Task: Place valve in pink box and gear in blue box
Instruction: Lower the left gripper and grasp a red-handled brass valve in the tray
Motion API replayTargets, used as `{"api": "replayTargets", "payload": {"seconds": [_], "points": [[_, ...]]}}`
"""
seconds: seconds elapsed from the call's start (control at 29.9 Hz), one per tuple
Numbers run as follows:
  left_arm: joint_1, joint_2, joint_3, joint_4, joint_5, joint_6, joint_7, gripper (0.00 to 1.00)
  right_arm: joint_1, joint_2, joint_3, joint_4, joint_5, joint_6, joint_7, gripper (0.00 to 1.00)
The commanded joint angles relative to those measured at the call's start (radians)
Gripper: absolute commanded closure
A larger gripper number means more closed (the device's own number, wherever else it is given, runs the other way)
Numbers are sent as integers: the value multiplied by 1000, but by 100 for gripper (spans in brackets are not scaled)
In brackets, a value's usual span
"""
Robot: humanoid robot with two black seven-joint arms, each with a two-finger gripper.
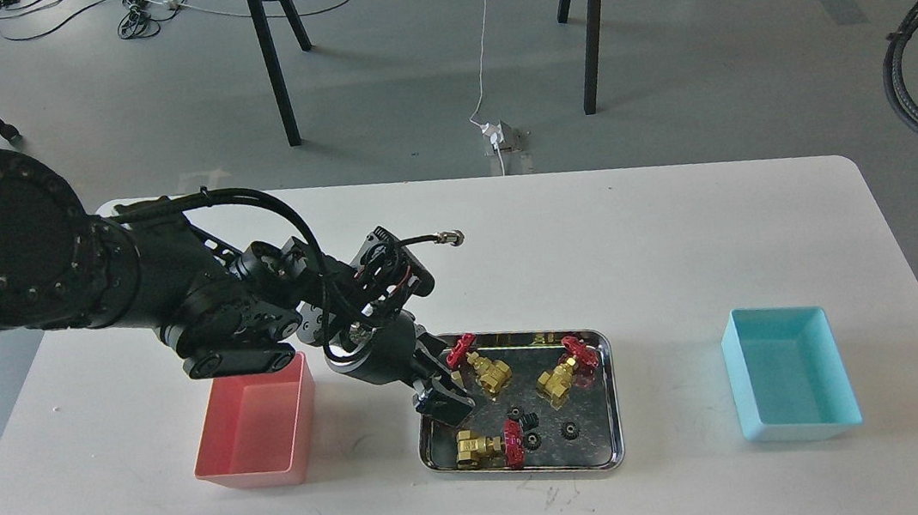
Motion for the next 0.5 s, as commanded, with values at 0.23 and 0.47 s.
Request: {"api": "replayTargets", "payload": {"seconds": [0.23, 0.47], "points": [[54, 1, -1, 30, 2, 19, 0, 2, -4, 5, -2, 2, 2, 0, -1, 1], [101, 0, 2, 77, 42, 20, 0, 20, -14, 0, 6, 10, 3, 0, -1, 1]]}}
